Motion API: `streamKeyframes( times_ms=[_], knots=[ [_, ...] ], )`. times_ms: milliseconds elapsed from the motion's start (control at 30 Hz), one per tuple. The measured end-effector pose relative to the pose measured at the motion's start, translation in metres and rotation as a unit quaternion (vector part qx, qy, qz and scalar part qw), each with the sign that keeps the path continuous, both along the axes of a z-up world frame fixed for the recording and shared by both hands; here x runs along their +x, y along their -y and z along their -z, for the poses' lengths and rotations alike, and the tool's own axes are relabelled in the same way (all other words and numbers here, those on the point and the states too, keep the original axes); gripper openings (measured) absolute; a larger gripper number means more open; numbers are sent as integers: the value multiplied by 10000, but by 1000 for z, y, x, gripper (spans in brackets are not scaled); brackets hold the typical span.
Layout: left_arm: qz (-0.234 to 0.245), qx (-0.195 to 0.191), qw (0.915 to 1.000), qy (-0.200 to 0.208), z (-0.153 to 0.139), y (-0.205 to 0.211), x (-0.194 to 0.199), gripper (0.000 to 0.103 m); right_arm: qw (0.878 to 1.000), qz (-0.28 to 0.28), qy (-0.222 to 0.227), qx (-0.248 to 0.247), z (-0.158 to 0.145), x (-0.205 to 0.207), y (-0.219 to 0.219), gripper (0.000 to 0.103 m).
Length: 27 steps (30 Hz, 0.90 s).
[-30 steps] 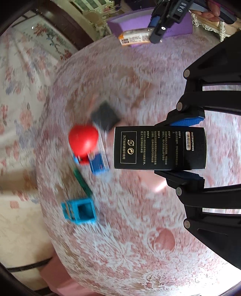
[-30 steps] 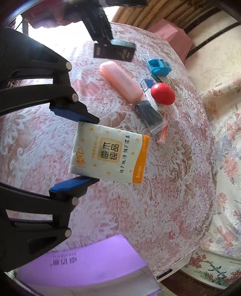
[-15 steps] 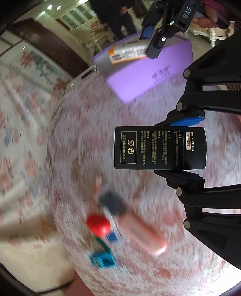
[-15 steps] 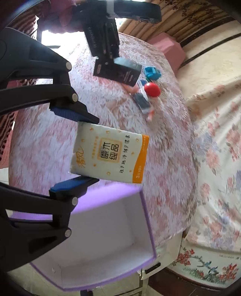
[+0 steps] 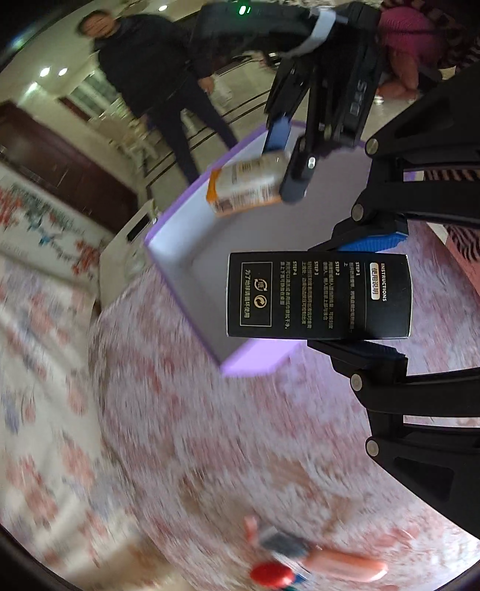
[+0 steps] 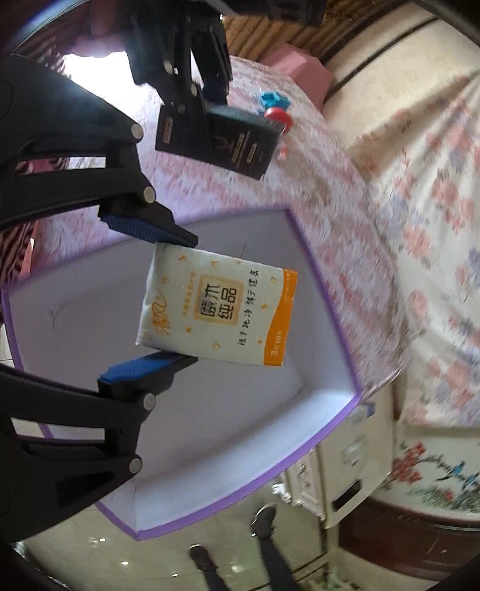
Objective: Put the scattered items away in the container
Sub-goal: 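Carry the black box and tissue pack over the purple-rimmed box with both tools, then open both tools to drop the black box and tissue pack inside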
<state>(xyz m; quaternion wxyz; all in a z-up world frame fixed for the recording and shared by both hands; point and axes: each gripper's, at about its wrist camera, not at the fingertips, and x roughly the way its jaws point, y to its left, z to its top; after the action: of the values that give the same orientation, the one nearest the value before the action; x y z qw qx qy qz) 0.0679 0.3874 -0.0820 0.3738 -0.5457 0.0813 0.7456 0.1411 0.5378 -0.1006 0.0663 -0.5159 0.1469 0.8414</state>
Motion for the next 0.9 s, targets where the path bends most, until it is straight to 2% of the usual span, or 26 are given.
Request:
streamKeyframes(
  times_ms=[233, 433, 667, 900],
  knots=[
    [372, -358, 9981, 347, 26, -57, -9, 40, 9987, -83, 508, 57, 32, -17, -40, 58],
    [372, -844, 9942, 555, 53, -86, -25, 40, 9956, -344, 865, 55, 55, -46, -59, 58],
    [236, -1397, 9879, 624, 77, -108, -37, 40, 9914, -624, 1141, 137, 76, -80, -74, 58],
    [97, -1837, 9822, 367, 86, -120, -42, 40, 9884, -703, 1341, 147, 103, -106, -81, 58]
  ],
)
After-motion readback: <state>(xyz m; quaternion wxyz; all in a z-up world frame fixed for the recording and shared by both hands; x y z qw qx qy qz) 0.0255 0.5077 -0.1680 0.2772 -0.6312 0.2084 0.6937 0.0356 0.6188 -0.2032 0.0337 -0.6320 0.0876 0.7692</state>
